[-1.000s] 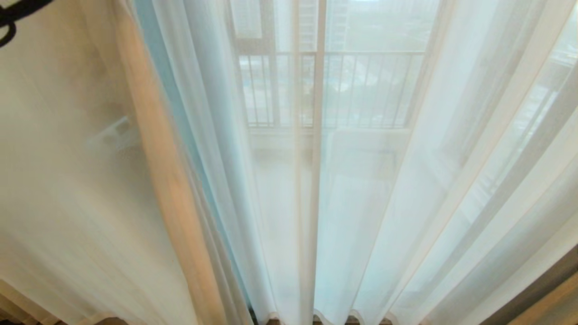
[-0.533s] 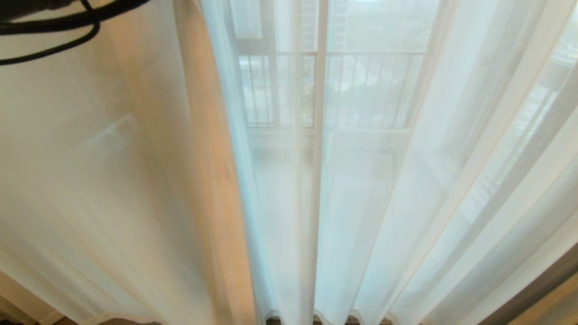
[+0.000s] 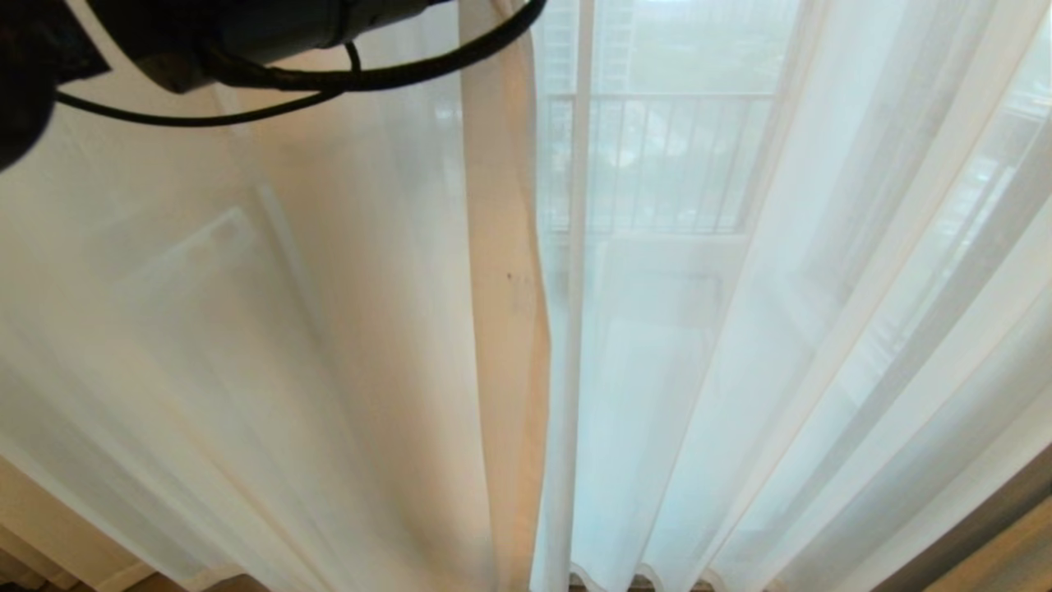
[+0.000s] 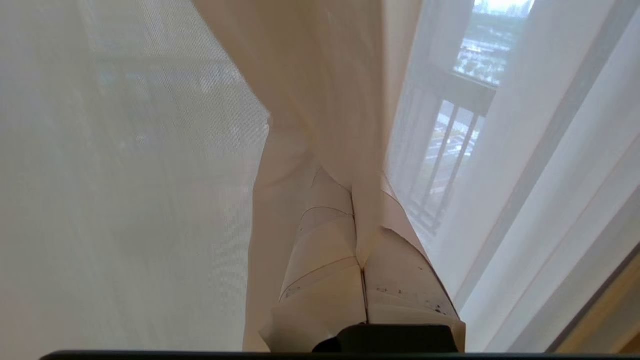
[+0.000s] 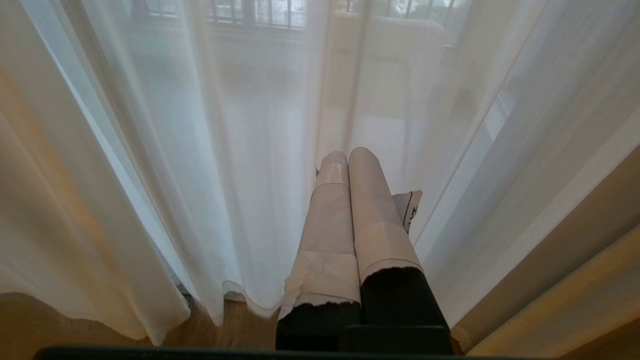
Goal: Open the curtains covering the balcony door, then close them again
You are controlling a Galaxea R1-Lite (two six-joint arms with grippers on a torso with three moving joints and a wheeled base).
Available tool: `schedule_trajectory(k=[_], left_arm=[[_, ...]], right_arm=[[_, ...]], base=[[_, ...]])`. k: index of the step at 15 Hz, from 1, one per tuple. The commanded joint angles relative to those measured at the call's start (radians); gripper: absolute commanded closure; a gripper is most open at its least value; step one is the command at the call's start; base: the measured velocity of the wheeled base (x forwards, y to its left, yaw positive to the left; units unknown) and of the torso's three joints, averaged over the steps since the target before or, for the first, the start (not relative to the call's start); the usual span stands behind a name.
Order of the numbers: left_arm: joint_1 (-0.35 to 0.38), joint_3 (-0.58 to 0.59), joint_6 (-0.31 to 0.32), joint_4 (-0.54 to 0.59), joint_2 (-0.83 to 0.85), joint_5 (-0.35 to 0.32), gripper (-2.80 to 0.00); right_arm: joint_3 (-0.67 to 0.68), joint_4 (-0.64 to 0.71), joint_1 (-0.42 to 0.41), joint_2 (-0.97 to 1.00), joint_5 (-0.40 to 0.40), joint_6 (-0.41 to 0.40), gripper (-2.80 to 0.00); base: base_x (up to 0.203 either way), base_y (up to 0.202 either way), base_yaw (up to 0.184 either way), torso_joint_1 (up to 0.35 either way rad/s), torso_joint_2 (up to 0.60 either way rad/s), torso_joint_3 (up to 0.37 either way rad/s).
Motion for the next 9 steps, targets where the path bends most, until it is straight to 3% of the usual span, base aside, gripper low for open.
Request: schedule_trajectory(k=[1, 9], left_arm=[[-0.026, -0.028, -0.002, -0.001, 0.066, 0.008, 0.0], [-0.092, -0.217, -0.019, 0.003, 0.231, 0.048, 0.0]], right_arm=[[0.0, 0.0, 0.0, 0.0, 0.001, -0.001, 0.0], [0.0, 0.0, 0.0, 0.0, 0.001, -0.001, 0.0]], base=[[0.0, 0.0, 0.0, 0.0, 0.0, 0.0], [0.0, 0.0, 0.0, 0.0, 0.0, 0.0]])
